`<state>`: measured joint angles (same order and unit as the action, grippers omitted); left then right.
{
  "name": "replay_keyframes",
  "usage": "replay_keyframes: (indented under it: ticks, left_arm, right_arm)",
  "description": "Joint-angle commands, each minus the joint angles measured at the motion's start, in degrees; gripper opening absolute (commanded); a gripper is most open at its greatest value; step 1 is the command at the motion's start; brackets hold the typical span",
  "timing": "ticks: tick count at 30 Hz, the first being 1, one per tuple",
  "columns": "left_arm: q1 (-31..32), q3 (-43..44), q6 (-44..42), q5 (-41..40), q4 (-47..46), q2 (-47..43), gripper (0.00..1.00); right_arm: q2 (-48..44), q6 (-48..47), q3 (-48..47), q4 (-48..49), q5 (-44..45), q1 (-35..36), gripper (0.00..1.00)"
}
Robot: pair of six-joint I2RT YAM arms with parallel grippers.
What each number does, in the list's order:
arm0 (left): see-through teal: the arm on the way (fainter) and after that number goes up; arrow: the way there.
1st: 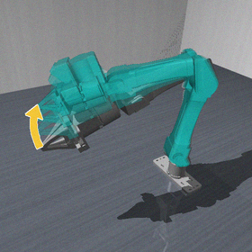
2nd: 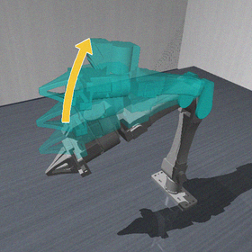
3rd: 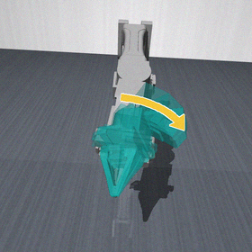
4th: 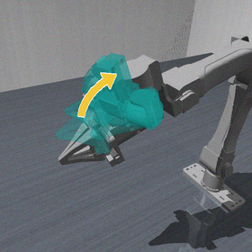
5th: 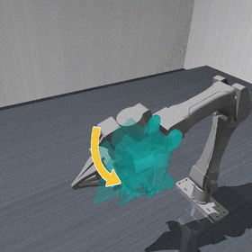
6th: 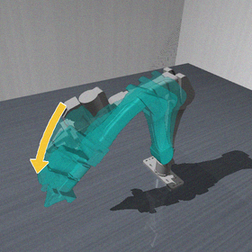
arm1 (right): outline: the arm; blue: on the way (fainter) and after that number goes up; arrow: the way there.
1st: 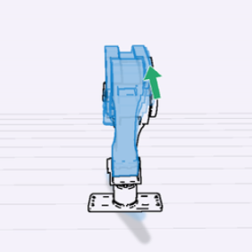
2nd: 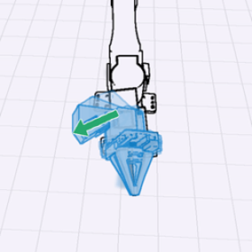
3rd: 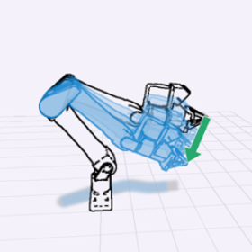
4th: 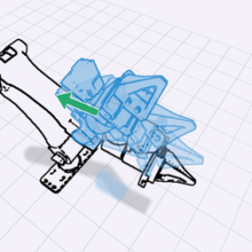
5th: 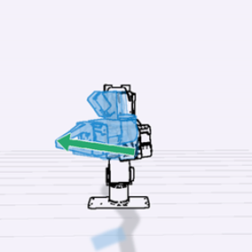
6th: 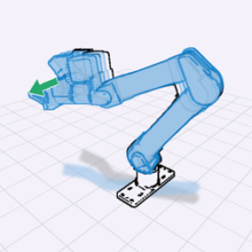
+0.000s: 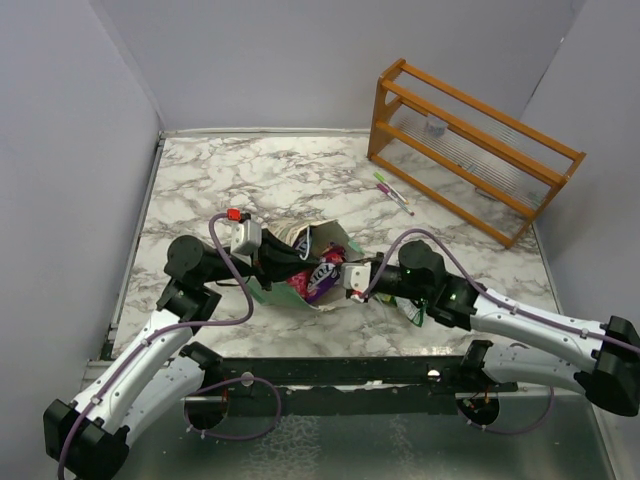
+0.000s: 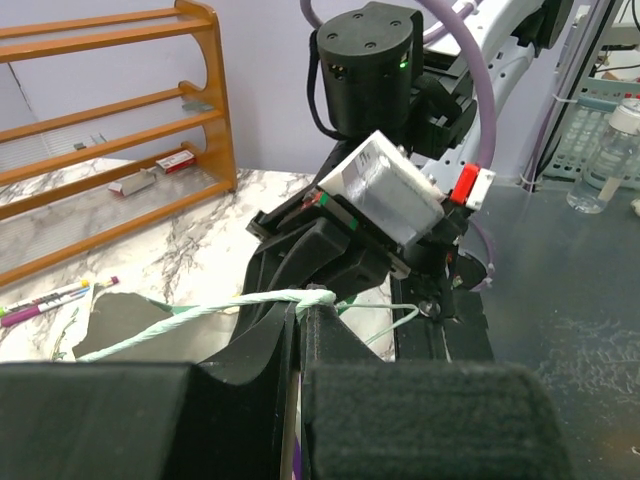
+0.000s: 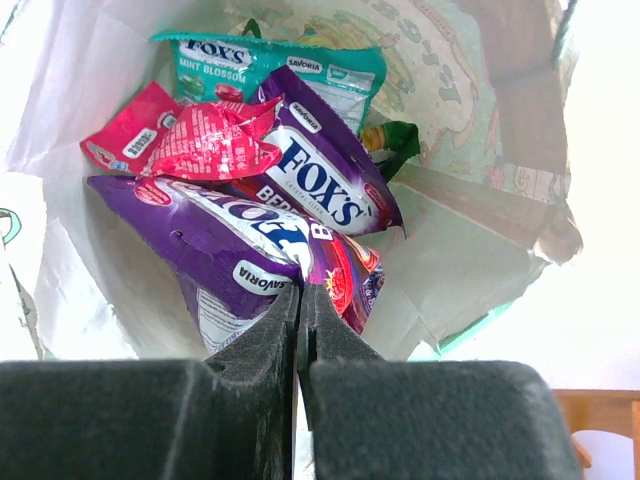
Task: Take the snacks out of the paper bag
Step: Take out the snack from the paper bag.
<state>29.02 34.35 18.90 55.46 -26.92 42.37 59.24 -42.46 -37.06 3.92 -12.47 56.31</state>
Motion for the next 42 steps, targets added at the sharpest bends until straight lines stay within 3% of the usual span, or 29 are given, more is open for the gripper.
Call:
replay_keyframes:
  ticks: [1,12,27,36,42]
  left_arm:
    - [0.34,0.5,-0.86,-1.0,0.31,0.24,0.0]
    - [0.33,0.8,-1.61,-2.08,1.54,1.01,0.0]
    - [0.34,1.5,-3.64,-6.36,5.32,0.55,0.0]
    - [0.21,2.03,-5.61,-8.93,7.81,0.71,0.0]
    - [-0.27,2.32,-5.75,-9.24,8.08,1.43,0.0]
  right_arm:
    - [-3.8,6.46,0.02,6.35,-0.41,0.11,0.01]
    - [-9.05,9.75,-5.05,7.25,-2.25,0.11,0.01]
    - [-23.54,6.39,-8.99,-10.09,-1.15,0.07,0.01]
    - [-36.13,8.46,-9.42,-24.77,14.45,0.11,0.01]
    - [-41.3,12.03,-5.3,-22.38,26.15,0.1,0.01]
